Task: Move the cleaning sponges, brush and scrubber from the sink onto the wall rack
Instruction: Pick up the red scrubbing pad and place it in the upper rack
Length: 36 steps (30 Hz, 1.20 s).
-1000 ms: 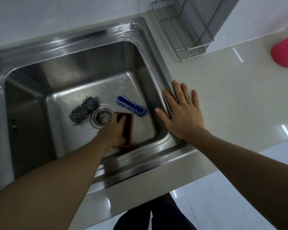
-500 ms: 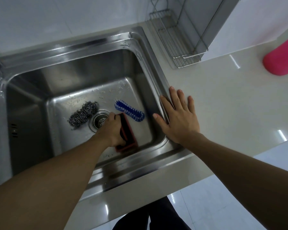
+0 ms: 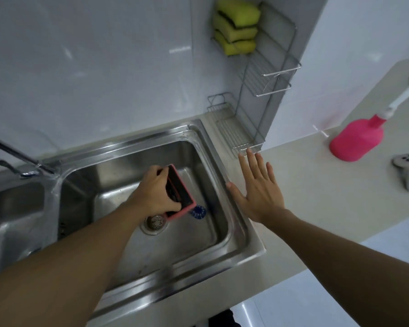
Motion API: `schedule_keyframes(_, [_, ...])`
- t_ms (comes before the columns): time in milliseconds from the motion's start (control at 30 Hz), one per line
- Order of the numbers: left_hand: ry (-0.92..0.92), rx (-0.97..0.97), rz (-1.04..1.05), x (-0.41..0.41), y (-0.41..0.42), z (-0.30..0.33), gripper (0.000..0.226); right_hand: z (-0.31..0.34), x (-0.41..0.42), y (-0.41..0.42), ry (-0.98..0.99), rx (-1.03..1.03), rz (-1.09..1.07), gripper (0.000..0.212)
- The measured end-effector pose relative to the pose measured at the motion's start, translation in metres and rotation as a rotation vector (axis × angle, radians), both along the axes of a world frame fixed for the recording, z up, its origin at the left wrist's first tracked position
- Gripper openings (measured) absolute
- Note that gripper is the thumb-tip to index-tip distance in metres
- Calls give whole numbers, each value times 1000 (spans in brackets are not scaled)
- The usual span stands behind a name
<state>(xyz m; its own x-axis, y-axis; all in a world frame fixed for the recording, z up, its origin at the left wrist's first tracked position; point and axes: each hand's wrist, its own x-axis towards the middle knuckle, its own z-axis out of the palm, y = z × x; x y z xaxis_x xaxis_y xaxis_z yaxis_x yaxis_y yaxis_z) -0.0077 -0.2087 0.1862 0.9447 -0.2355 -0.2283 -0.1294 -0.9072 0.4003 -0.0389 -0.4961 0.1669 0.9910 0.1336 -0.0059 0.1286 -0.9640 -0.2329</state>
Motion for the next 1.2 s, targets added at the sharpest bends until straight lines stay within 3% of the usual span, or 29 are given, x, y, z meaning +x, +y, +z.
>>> schedule_keyframes(133, [-127, -26, -11, 18, -11, 50, 102, 38, 10, -16, -167, 13, -46, 82])
schedule_keyframes(400, [-311, -76, -48, 63, -57, 149, 122, 106, 53, -59, -466, 134, -185, 81])
schedule_keyframes(567, [-438, -151, -89, 94, -88, 200, 120, 152, 107, -82, -615, 218, -226, 83])
schedule_keyframes(667, [-516, -181, -130, 112, -106, 224, 116, 177, 141, -91, -695, 162, -209, 85])
schedule_keyframes(767, [-522, -180, -172, 130, -122, 240, 117, 186, 166, -95, -766, 58, -162, 82])
schedule_keyframes(1200, [-324, -214, -310, 174, -169, 240, 111, 160, 191, -125, -850, 9, -6, 81])
